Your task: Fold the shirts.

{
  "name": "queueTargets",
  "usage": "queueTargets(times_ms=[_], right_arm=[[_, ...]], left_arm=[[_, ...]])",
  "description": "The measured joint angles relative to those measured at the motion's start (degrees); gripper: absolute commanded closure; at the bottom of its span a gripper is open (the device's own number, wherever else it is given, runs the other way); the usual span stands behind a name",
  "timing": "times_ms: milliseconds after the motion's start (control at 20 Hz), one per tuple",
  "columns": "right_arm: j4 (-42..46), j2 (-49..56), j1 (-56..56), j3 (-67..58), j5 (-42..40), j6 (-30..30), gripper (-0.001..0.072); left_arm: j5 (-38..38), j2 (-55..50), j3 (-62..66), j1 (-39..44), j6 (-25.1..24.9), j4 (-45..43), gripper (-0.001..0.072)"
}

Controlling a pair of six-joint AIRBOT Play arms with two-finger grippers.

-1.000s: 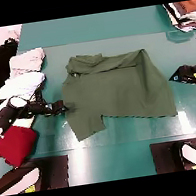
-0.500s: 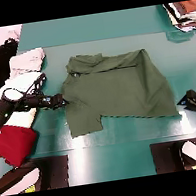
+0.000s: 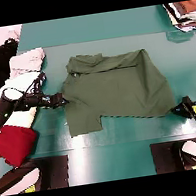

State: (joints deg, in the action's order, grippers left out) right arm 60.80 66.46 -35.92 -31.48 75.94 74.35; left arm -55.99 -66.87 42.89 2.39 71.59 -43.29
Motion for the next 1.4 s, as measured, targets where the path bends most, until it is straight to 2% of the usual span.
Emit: queueTargets(times_ms=[50, 100, 350, 550, 900, 1200, 1400], right_arm=[[-0.17, -0.28, -0.02, 0.15, -0.63, -0.28, 0.065], [-0.22, -0.94, -0.07, 0.2, -1.36, -0.79, 0.0699], [-2.69, -8.55, -0.2, -1.25, -1.14, -2.29, 0.0698], [-10.54, -14.97, 2.93, -9.94, -0.13, -3.13, 0.0698], [-15.5, -20.48, 17.44, -44.83, -2.71, -2.89, 0.0699], [-3.89, -19.67, 20.48, -77.88, -1.97, 2.05, 0.0698], [-0.02, -15.32, 20.9, -88.24, 1.31, 5.25, 0.0698]], left_arm=[[0.31, 0.0, 0.02, 0.0, 0.02, 0.02, 0.0687], [0.63, 0.07, 0.02, 0.0, 0.04, 0.04, 0.0687], [2.45, 6.01, 2.47, 0.04, 1.46, -1.27, 0.0686], [1.77, 14.34, 13.18, 0.04, 3.37, -4.57, 0.0686], [-3.8, 20.28, 48.43, 0.02, 5.86, -6.8, 0.0687], [-4.66, 20.87, 72.63, 0.02, 7.61, -8.35, 0.0687], [-5.33, 20.39, 75.65, 0.04, 9.99, -12.74, 0.0686]])
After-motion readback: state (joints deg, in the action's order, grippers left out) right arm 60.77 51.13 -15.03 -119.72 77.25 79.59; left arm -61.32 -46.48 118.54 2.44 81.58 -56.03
